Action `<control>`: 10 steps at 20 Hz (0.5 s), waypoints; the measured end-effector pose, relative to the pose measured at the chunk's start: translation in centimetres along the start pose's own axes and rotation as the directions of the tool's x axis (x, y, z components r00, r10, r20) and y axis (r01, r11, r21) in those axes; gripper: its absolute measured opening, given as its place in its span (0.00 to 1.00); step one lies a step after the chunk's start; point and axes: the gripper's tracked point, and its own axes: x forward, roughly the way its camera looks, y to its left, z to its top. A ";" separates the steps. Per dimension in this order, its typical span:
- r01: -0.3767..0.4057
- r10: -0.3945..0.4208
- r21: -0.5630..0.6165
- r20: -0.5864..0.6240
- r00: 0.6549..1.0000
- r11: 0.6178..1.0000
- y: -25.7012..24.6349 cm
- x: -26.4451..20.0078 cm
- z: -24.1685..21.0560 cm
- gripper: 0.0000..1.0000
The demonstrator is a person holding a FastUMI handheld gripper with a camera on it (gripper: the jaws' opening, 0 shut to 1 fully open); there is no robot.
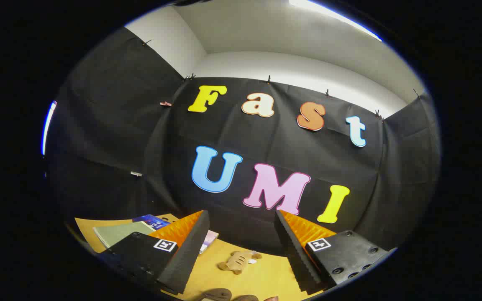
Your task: Open the storage box then place both shoes into the box .Put the left shoe in first, then the right shoe, with the right side of both shoes facing outward in a uniform manner.
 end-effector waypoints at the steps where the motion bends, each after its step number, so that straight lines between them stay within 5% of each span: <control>1: 0.009 -0.009 -0.002 -0.009 1.000 1.000 0.0 0.1 -0.2 0.97; 10: 0.108 -0.106 0.019 -0.104 0.989 0.994 -2.4 0.0 -2.9 0.97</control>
